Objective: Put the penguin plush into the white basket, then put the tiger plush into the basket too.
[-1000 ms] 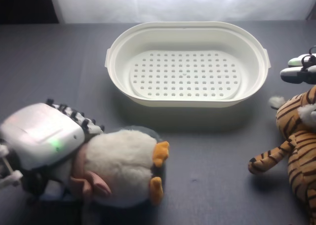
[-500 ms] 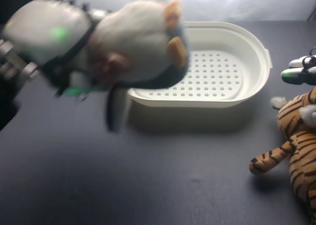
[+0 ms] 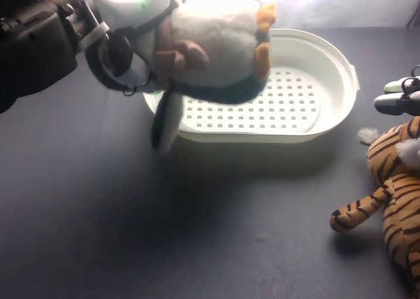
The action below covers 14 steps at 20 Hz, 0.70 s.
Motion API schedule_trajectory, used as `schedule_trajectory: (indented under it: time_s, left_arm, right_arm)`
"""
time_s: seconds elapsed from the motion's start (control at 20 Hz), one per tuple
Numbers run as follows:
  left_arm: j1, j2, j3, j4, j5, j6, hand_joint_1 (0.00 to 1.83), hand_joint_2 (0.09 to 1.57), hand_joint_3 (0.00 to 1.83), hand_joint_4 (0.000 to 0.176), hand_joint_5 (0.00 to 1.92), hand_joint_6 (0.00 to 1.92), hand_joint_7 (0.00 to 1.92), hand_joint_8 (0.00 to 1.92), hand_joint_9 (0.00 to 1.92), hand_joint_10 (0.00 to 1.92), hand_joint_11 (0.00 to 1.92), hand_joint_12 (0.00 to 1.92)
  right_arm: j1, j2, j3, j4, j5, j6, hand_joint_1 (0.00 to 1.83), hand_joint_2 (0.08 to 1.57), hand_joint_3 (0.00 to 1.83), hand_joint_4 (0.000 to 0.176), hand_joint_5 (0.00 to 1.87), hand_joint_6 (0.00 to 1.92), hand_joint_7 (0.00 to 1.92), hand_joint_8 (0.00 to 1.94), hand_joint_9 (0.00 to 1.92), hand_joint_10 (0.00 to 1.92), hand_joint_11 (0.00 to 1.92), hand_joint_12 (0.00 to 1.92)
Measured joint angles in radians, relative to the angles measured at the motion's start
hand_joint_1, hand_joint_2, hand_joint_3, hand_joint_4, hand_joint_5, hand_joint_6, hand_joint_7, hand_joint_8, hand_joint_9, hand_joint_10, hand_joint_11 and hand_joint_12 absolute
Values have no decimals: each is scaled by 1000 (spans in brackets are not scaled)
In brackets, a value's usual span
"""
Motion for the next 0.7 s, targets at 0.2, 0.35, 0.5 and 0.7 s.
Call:
schedule_trajectory:
  time_s: [0.2,0.35,0.5,0.7]
  left_arm:
    - [17,0,-9,-107,4,130,1194,943,2,34,416,5,476,53,559,313,368,1044]
    - [31,-6,-9,-117,11,135,1165,876,0,166,66,0,78,0,244,10,97,949]
    - [50,0,-27,-127,-26,135,1010,881,3,176,0,0,0,0,142,0,3,886]
    - [105,28,-72,-143,-84,136,959,885,0,176,0,0,0,0,7,0,0,649]
  right_arm:
    - [0,0,0,-1,0,0,864,1327,2,0,583,4,490,0,533,6,365,632]
    - [0,0,0,0,0,0,892,1326,0,0,607,8,487,0,520,1,348,636]
    - [0,0,0,0,0,0,904,1326,0,0,599,1,484,0,507,0,326,631]
    - [0,0,-2,5,23,8,958,1323,0,2,598,0,472,0,493,0,306,627]
